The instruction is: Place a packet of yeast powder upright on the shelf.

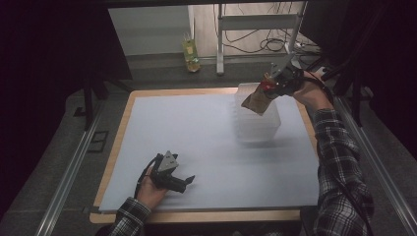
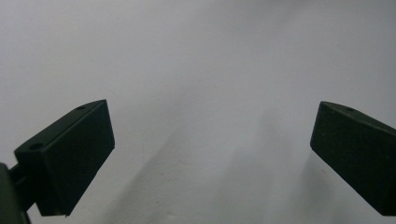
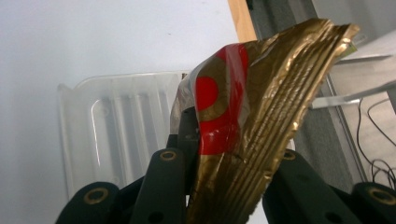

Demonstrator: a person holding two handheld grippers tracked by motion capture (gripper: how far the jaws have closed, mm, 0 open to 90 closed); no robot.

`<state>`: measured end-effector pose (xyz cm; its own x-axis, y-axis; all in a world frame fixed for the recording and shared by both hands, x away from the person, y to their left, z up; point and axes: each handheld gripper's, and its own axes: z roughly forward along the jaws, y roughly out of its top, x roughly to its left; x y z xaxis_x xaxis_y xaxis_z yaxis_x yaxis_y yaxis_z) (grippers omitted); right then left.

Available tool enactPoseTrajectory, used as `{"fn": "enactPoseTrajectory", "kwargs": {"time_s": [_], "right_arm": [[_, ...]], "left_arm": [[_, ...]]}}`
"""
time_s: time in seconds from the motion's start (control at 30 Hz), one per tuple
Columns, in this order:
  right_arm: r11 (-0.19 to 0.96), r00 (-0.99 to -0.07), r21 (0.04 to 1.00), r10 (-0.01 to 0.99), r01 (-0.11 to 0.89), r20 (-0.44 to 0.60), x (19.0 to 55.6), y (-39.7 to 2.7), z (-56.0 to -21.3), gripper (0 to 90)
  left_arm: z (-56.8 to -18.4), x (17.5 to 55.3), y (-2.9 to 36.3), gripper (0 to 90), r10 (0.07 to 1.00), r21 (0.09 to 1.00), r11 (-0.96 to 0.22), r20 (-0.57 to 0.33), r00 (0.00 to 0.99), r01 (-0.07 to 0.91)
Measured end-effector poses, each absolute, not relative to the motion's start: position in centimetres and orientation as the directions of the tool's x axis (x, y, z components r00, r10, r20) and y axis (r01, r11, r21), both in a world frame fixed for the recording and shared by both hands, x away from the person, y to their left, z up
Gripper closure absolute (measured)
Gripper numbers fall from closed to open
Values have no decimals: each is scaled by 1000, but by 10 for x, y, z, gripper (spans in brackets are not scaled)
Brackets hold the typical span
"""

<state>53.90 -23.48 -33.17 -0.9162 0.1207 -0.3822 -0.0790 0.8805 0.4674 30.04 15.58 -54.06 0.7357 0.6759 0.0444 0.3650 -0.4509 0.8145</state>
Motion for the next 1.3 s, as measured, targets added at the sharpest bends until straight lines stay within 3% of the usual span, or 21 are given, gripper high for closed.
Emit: {"fn": "enactPoseTrajectory", "kwargs": {"time_s": [0.37,0.77,0.9,1.07,1.3], "right_arm": [[914,-933,394,52,-99,-355,545,-227,-342,753],[948,-948,313,54,-50,-315,558,-206,-375,746],[938,-951,344,72,-38,-300,560,-198,-380,733],[924,-960,377,156,59,-234,560,-201,-379,662],[893,-952,439,214,101,-217,558,-204,-379,513]], "left_arm": [[-542,301,155,0,670,807,-462,46,741,368],[-542,301,156,0,670,809,-461,47,741,366],[-542,301,155,0,668,806,-467,50,743,365],[-541,301,156,0,666,806,-468,52,744,363],[-541,301,155,0,665,805,-471,54,745,362]]}}
